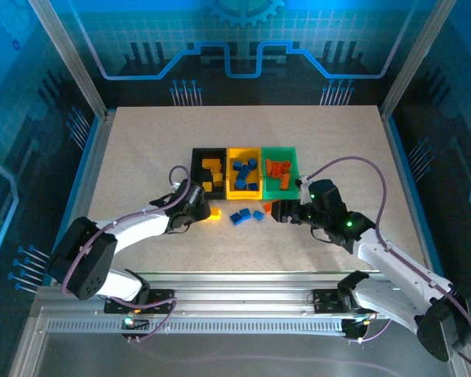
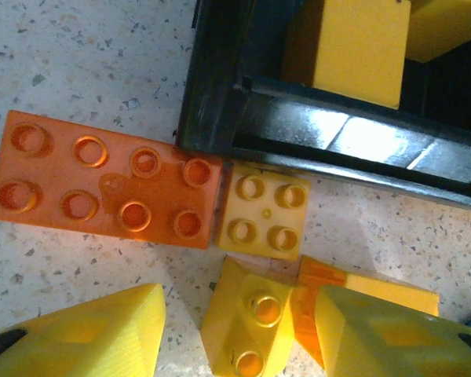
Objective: Sort the legos into containers by color
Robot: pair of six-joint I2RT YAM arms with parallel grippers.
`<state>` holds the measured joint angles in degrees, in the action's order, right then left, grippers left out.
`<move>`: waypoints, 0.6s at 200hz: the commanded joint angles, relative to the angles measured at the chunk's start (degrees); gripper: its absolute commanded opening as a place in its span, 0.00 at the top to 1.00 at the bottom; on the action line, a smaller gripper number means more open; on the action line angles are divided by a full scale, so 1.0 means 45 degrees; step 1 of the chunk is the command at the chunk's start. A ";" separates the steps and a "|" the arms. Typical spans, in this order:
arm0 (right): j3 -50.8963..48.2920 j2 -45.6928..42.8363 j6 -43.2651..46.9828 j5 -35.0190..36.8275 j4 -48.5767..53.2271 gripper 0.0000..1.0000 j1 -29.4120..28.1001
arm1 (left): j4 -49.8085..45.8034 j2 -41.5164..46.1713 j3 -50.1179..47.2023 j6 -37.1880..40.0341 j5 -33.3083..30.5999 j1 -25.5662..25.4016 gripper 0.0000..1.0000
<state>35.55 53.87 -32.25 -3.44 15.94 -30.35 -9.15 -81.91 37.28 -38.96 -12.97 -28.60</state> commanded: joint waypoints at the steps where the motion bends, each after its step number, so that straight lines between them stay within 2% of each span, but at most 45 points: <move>1: 0.0125 -0.0213 0.0213 0.0217 0.0187 0.18 -0.0116 | 0.0344 -0.0520 -0.0159 0.0144 0.0259 0.0093 0.46; 12: 0.0148 -0.0176 0.0211 0.0233 0.0168 0.18 -0.0126 | 0.0369 -0.0785 -0.0208 0.0067 0.0316 0.0104 0.47; 41: 0.0237 -0.0095 0.0173 0.0264 0.0202 0.18 -0.0124 | -0.0317 -0.0935 -0.0337 -0.0104 0.0131 0.0086 0.58; 67: 0.0321 -0.0173 0.0156 0.0362 0.0282 0.18 -0.0130 | -0.1541 0.0087 -0.0740 -0.0320 -0.0314 0.0083 0.63; 88: 0.0304 -0.0178 0.0145 0.0393 0.0241 0.18 -0.0130 | -0.2278 0.1464 -0.1319 -0.0480 -0.0335 0.0067 0.64; 97: 0.0295 -0.0140 0.0135 0.0376 0.0170 0.18 -0.0116 | -0.2341 0.2229 -0.1596 -0.0549 -0.0146 0.0054 0.61; 105: 0.0323 -0.0071 0.0130 0.0345 0.0112 0.18 -0.0111 | -0.2342 0.2728 -0.1764 -0.0609 0.0015 0.0034 0.55; 120: 0.0361 0.0093 0.0116 0.0335 -0.0002 0.18 -0.0129 | -0.2182 0.3221 -0.1841 -0.0560 0.0241 -0.0161 0.33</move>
<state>35.57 53.87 -32.08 -2.79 16.64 -30.35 -15.94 -71.31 30.02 -40.58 -12.99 -28.62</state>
